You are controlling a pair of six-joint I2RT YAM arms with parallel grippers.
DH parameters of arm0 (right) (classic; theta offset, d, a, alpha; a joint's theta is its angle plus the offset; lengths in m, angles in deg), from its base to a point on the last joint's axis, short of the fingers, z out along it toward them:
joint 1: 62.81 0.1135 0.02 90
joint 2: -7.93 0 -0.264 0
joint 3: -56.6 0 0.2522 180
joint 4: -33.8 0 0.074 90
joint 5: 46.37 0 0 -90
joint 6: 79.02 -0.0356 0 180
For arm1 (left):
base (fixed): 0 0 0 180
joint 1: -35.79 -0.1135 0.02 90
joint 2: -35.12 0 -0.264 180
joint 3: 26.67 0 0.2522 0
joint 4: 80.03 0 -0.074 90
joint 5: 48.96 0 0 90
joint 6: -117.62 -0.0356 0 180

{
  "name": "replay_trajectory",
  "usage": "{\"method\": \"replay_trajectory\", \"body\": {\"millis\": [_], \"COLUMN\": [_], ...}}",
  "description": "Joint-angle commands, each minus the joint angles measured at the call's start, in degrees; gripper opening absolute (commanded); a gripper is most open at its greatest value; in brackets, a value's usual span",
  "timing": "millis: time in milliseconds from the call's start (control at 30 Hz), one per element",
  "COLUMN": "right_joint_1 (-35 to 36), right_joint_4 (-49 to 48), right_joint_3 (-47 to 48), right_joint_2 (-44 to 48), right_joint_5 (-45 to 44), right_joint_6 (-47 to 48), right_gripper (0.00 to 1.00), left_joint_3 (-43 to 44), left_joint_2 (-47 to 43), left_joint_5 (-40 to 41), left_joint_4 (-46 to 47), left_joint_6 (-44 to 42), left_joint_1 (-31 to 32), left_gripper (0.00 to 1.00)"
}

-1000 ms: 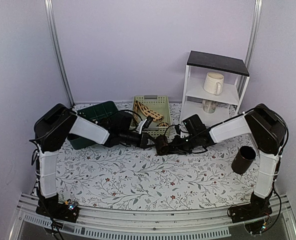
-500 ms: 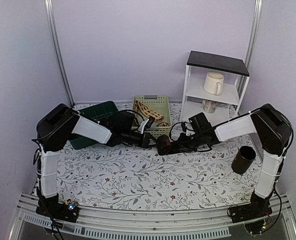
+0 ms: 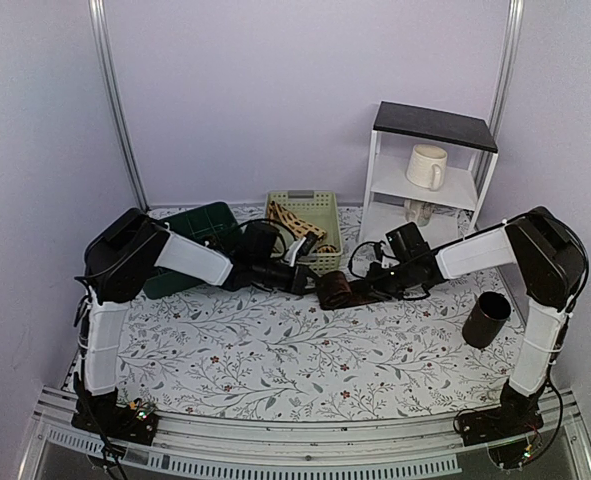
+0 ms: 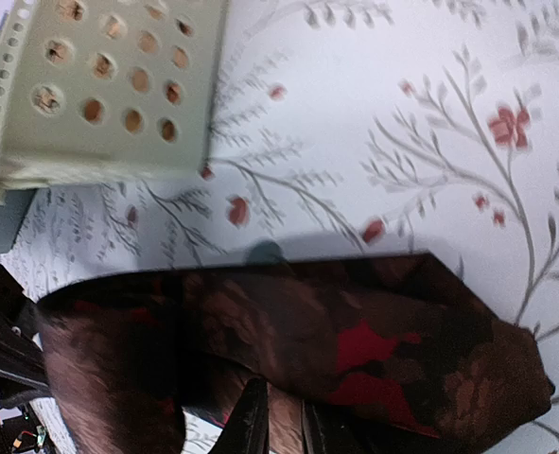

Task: Roll the ties
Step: Roll the tie at the center of the board.

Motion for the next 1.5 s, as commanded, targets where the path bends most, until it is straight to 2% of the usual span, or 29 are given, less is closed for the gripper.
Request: {"method": "replay_trajectory", "body": {"millis": [0, 267, 533, 700, 833, 933, 1067, 1200, 1467], "right_joint_1": [0.2, 1.4, 2.6, 2.6, 2.9, 3.8, 4.1, 4.2, 5.8], "right_joint_4": [2.5, 5.3, 8.3, 8.7, 4.3, 2.7, 5.4, 5.7, 3.5], "right_joint_3": [-3.4, -7.3, -5.1, -2.0, -2.1, -1.2, 2.1, 2.3, 2.2], "right_joint_2": [1.0, 3.4, 8.7, 12.3, 13.8, 12.9, 9.3, 6.3, 1.6], "right_joint_5": [-0.5, -0.9, -1.4, -0.6, 1.2, 0.9, -0.8, -0.9, 2.8], "right_joint_6": [-1.7, -4.9, -6.0, -5.7, -7.7, -9.1, -9.8, -9.8, -7.3], "right_gripper": [0.15, 0.14, 0.14, 0.22, 0.34, 0.4, 0.45, 0.44, 0.35], "left_joint_3": [1.3, 2.4, 2.3, 1.1, -0.5, -1.2, -1.8, -2.0, -7.1], "left_joint_2": [1.4, 3.1, 1.9, -0.8, -2.7, -3.1, -3.5, -4.0, -8.0], "left_joint_5": [-0.3, -1.4, -1.7, -0.6, 0.5, 0.6, 0.9, 2.6, 4.8], "left_joint_4": [-1.6, -1.7, -1.7, -1.0, 0.3, 0.9, 0.8, -1.0, 0.3], "left_joint_6": [-1.3, -1.5, -1.7, -1.6, -1.0, -0.9, -0.8, -1.3, -0.9], "left_joint_1": [0.8, 1.0, 1.0, 0.9, 0.3, -0.1, -0.4, -0.8, -2.1], "left_gripper": [0.0, 0.0, 0.0, 0.04, 0.08, 0.09, 0.1, 0.11, 0.11]}}
